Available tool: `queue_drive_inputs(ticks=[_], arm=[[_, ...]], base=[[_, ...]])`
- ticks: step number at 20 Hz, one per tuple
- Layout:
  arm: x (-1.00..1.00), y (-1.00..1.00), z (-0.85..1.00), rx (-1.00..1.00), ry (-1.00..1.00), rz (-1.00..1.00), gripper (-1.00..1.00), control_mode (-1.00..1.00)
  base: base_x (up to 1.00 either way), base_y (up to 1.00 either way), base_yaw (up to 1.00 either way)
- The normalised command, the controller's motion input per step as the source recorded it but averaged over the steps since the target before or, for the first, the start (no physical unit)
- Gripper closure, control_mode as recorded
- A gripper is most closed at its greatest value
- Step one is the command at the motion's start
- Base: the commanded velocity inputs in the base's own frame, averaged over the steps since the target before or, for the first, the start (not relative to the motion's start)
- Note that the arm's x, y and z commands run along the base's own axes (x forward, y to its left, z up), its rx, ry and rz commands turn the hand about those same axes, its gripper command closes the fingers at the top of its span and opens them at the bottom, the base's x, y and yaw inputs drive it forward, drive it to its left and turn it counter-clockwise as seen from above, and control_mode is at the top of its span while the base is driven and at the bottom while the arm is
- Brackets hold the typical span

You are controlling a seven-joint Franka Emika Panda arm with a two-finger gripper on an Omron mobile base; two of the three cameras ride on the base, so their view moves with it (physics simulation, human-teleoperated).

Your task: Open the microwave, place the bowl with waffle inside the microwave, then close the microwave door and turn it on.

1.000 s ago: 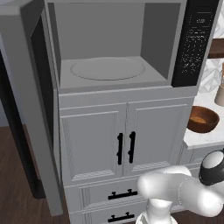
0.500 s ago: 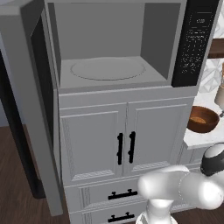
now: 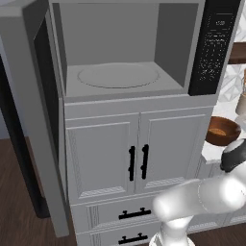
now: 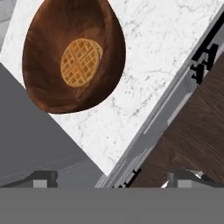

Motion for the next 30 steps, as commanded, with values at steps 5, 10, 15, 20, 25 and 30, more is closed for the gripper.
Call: queue_drive_inputs(ticks=[5, 10, 15, 20, 25, 30], arm=[[0.24, -0.1, -0.22, 0.01, 0.01, 0.0, -1.0, -1.0], [0.59, -0.08, 0.0, 0.0, 0.04, 0.0, -1.0, -1.0], [0.46, -0.12, -0.28, 0.0, 0.01, 0.0, -1.0, -1.0], [0.18, -0.02, -0.32, 0.0, 0.01, 0.0, -1.0, -1.0], [0.2, -0.01, -0.28, 0.0, 0.03, 0.0, -1.0, -1.0], [0.31, -0.06, -0.27, 0.01, 0.04, -0.01, -1.0, -1.0]], base=[[0.0, 0.0, 0.0], [0.0, 0.0, 0.0], [0.0, 0.0, 0.0], [0.0, 0.0, 0.0], [0.0, 0.0, 0.0], [0.0, 0.0, 0.0]])
